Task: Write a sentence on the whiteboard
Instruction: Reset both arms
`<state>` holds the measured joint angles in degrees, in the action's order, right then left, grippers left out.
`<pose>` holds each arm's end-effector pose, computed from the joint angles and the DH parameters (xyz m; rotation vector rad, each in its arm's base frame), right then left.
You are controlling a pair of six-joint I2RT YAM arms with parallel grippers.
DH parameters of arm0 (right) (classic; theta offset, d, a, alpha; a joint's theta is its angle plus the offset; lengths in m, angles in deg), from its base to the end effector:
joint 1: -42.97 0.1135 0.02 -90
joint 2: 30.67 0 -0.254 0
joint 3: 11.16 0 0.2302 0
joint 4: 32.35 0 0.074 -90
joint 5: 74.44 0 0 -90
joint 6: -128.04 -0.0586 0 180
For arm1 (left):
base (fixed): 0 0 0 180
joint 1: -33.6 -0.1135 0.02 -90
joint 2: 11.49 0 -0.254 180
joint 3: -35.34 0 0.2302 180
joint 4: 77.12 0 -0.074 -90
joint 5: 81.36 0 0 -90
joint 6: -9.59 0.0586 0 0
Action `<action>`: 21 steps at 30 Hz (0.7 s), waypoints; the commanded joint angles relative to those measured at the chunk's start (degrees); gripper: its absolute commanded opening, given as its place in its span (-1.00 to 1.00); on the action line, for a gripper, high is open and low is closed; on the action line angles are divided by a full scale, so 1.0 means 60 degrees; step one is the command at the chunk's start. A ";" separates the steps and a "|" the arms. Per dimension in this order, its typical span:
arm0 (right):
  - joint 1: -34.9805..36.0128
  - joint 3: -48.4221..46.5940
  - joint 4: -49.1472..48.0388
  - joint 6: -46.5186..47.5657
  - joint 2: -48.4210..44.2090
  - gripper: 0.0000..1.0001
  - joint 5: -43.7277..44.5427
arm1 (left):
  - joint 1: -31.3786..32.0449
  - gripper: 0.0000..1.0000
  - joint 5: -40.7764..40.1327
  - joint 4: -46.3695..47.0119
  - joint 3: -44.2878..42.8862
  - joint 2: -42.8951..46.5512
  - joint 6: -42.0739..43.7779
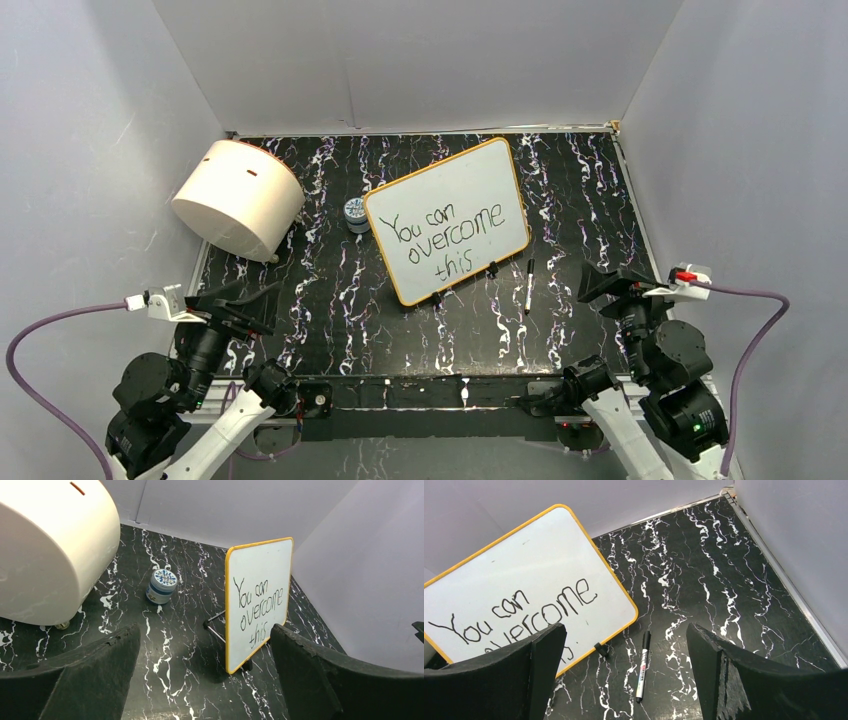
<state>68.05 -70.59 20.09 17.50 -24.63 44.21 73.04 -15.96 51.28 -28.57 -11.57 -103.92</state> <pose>0.0392 -0.0127 0.3271 0.3322 1.5254 0.2399 0.0093 0.0240 0.3474 -0.1752 1.3943 -0.6260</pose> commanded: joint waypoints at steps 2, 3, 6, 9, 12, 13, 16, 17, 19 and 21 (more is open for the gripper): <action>-0.0040 0.0490 -0.0310 0.0459 -0.0750 0.97 0.0269 | -0.0029 0.97 -0.0261 -0.0306 -0.0152 -0.0002 -0.0466; -0.0037 0.0456 -0.0177 0.0401 -0.0808 0.97 0.0286 | -0.0037 0.97 -0.0327 -0.0411 -0.0178 -0.0002 -0.0600; -0.0024 0.0413 0.0026 0.0266 -0.0946 0.97 0.0548 | -0.0027 0.96 -0.0504 -0.0678 -0.0178 -0.0002 -0.0961; -0.0021 0.0413 0.0006 0.0331 -0.0888 0.97 0.0444 | -0.0034 0.95 -0.0517 -0.0720 -0.0294 -0.0002 -0.1100; -0.0031 0.0439 0.0032 0.0262 -0.0948 0.97 0.0517 | -0.0028 0.93 -0.0528 -0.0887 -0.0444 -0.0006 -0.1181; -0.0025 0.0453 0.0014 0.0281 -0.0949 0.97 0.0516 | -0.0033 0.93 -0.0586 -0.0896 -0.0430 -0.0002 -0.1224; -0.0022 0.0472 -0.0052 0.0352 -0.0940 0.97 0.0381 | -0.0034 0.93 -0.0559 -0.0731 -0.0432 -0.0002 -0.1224; -0.0031 0.0464 -0.0031 0.0340 -0.0948 0.97 0.0388 | -0.0029 0.92 -0.0522 -0.0717 -0.0449 -0.0002 -0.1185; -0.0027 0.0454 0.0004 0.0306 -0.0949 0.97 0.0444 | -0.0033 0.92 -0.0567 -0.0781 -0.0420 -0.0002 -0.1226; -0.0029 0.0479 -0.0002 0.0310 -0.0949 0.97 0.0441 | -0.0030 0.91 -0.0637 -0.0813 -0.0319 -0.0002 -0.1384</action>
<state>68.05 -67.70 21.88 18.77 -29.61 46.07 73.04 -18.04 46.12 -29.81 -11.57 -110.82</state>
